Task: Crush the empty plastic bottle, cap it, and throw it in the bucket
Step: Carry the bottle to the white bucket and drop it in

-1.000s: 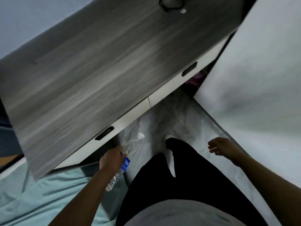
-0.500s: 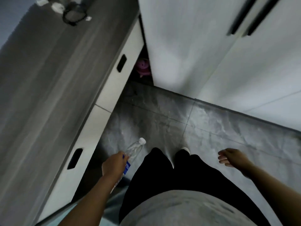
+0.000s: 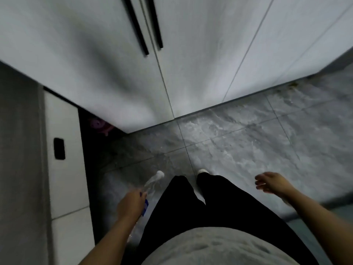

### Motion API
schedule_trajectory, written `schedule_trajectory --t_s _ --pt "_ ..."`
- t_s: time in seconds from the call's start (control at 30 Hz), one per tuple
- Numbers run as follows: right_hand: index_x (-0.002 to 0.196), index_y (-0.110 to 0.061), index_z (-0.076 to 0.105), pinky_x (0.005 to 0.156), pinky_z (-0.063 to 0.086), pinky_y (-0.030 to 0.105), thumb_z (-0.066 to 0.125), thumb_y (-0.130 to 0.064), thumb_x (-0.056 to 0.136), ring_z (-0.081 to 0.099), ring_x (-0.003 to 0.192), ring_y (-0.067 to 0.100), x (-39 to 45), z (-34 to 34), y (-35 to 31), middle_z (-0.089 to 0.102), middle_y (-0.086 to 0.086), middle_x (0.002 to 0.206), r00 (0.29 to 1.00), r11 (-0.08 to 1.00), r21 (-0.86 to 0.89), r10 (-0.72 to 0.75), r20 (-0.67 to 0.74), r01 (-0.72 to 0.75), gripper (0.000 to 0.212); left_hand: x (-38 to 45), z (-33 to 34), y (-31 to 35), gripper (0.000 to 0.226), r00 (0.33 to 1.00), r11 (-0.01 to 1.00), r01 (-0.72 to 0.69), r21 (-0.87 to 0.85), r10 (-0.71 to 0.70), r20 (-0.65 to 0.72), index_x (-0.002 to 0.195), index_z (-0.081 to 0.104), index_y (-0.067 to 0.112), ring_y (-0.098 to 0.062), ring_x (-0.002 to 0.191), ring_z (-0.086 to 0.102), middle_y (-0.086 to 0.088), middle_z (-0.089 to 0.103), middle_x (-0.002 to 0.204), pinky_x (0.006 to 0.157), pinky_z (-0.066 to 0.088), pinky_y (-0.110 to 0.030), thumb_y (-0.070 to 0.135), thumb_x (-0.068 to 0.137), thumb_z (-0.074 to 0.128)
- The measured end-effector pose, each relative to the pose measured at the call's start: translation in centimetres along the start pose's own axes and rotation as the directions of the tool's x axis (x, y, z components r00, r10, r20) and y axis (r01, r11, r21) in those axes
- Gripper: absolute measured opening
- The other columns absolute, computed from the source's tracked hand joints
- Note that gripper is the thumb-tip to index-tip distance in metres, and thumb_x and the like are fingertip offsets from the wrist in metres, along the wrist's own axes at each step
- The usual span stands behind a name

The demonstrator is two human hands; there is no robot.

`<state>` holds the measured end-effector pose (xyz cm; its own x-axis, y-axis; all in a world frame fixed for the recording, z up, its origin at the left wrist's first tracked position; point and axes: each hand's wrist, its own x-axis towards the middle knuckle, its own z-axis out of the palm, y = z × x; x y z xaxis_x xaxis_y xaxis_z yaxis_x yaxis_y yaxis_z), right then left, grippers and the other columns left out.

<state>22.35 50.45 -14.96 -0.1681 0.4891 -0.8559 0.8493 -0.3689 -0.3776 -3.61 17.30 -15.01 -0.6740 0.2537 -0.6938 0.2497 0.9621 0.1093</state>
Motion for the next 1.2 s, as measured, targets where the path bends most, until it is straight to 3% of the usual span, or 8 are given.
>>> schedule_trajectory --t_s 0.13,0.27,0.43,0.6,0.8,0.9,1.07,1.2 --pt "0.081 0.000 0.057 0.051 0.034 0.024 0.040 -0.004 0.091 0.059 0.041 0.012 -2.5 2.4 4.3 0.058 0.014 0.070 0.988 0.974 0.205 0.115 -0.101 -0.093 0.020 2.6 -3.1 1.1 0.035 0.992 0.982 -0.126 0.141 0.126 0.011 0.063 0.043 0.022 -0.016 0.063 0.047 -0.004 0.058 0.078 0.058 0.035 -0.029 0.040 0.093 0.044" --pt "0.080 0.006 0.061 0.046 0.044 0.022 0.045 -0.001 0.089 0.054 0.054 0.022 -5.2 5.5 9.7 0.060 0.013 0.067 0.964 0.935 0.333 0.193 -0.184 -0.124 0.019 4.4 -5.2 2.8 0.039 0.971 0.942 -0.234 0.240 0.215 0.103 0.059 0.039 0.023 -0.021 0.066 0.053 0.000 0.053 0.067 0.059 0.041 -0.030 0.046 0.087 0.052" --pt "0.089 0.004 0.061 0.056 0.037 0.027 0.042 -0.007 0.092 0.054 0.060 0.024 -8.4 8.4 15.2 0.062 0.014 0.075 0.924 0.821 0.541 0.332 -0.193 -0.182 0.022 5.3 -5.9 6.7 0.032 0.947 0.858 -0.322 0.401 0.285 0.150 0.083 0.058 0.013 -0.030 0.091 0.064 -0.011 0.068 0.097 0.076 0.049 -0.034 0.045 0.086 0.054" --pt "0.091 0.001 0.059 0.056 0.034 0.025 0.040 -0.008 0.094 0.055 0.062 0.022 -9.6 9.6 19.0 0.059 0.010 0.070 0.899 0.707 0.677 0.409 -0.154 -0.205 0.021 5.2 -5.0 12.0 0.034 0.915 0.748 -0.400 0.530 0.364 0.177 0.089 0.064 0.015 -0.029 0.096 0.064 -0.010 0.069 0.103 0.081 0.050 -0.034 0.043 0.091 0.046" --pt "0.089 0.003 0.058 0.053 0.034 0.024 0.038 -0.005 0.094 0.051 0.057 0.022 -9.5 7.5 20.1 0.058 0.013 0.069 0.895 0.618 0.765 0.426 -0.133 -0.181 0.022 4.2 -3.2 18.9 0.040 0.847 0.636 -0.517 0.572 0.475 0.238 0.088 0.066 0.003 -0.034 0.094 0.064 -0.020 0.069 0.100 0.085 0.053 -0.040 0.037 0.092 0.046" --pt "0.091 0.006 0.059 0.049 0.038 0.022 0.038 -0.005 0.093 0.051 0.058 0.022 -9.1 4.6 20.5 0.058 0.021 0.086 0.888 0.605 0.783 0.429 -0.169 -0.143 0.024 3.5 -2.4 21.7 0.037 0.821 0.604 -0.554 0.573 0.509 0.256 0.092 0.068 0.006 -0.034 0.094 0.064 -0.020 0.069 0.100 0.085 0.053 -0.041 0.036 0.093 0.046" --pt "0.109 0.016 0.054 0.056 0.038 0.025 0.037 -0.009 0.095 0.053 0.063 0.019 -8.2 0.4 21.0 0.057 0.021 0.097 0.869 0.535 0.842 0.447 -0.210 -0.072 0.034 3.2 -1.5 25.5 0.038 0.833 0.599 -0.545 0.586 0.470 0.294 0.098 0.066 0.003 -0.034 0.098 0.063 -0.022 0.067 0.106 0.087 0.052 -0.039 0.034 0.093 0.045" --pt "0.113 0.016 0.051 0.056 0.036 0.027 0.035 -0.008 0.095 0.052 0.062 0.020 -6.8 -1.9 21.1 0.055 0.020 0.096 0.850 0.470 0.877 0.497 -0.175 -0.094 0.034 3.9 -1.0 30.2 0.037 0.832 0.576 -0.549 0.605 0.446 0.330 0.089 0.067 0.005 -0.030 0.090 0.063 -0.019 0.069 0.101 0.076 0.047 -0.032 0.033 0.095 0.043"
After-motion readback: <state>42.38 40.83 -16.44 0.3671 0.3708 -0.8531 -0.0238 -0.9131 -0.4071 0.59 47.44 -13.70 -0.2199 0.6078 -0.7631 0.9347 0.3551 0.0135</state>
